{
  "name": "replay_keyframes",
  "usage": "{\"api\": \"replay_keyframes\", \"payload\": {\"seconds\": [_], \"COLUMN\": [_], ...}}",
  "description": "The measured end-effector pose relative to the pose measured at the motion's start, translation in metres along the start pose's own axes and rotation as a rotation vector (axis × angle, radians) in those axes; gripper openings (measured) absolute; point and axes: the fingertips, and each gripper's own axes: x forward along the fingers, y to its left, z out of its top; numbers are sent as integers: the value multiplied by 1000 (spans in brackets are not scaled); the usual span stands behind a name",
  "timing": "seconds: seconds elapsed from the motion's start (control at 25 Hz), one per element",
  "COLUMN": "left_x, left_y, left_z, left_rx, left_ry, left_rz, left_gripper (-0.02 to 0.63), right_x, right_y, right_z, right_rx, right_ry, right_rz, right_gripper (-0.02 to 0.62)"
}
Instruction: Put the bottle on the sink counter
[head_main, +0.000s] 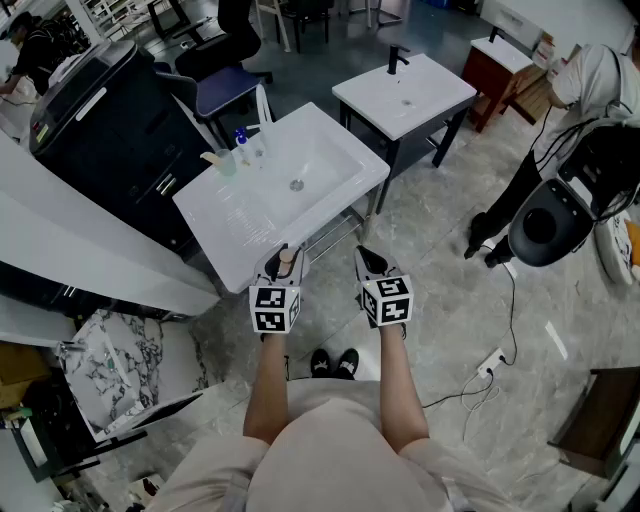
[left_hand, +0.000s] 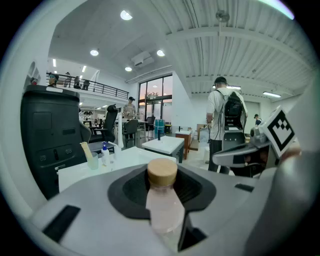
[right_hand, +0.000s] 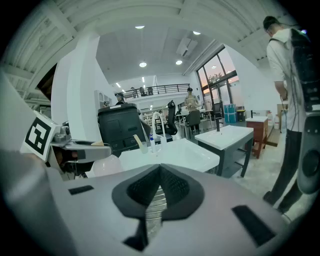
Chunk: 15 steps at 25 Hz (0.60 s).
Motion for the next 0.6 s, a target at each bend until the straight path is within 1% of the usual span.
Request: {"api": "replay_keyframes", "payload": {"seconds": [0.24, 0.4, 0.52, 0.6], "left_x": [0, 2, 3, 3], "left_y": [-9, -16, -17, -16], "left_z": [-4, -3, -1, 0], "left_rx": [8, 25, 64, 53], "left_ry": [21, 26, 27, 16], "left_rz": [6, 1, 6, 7], "left_gripper": [126, 124, 125, 124], "right_x": [-8, -10, -12, -15], "right_y": [-8, -10, -14, -18], "right_z": [-6, -4, 0, 0], "right_rx": [8, -14, -1, 24], "right_ry": [6, 3, -24, -49], "right_rz": [14, 29, 36, 51], "right_gripper": [5, 5, 5, 5]}}
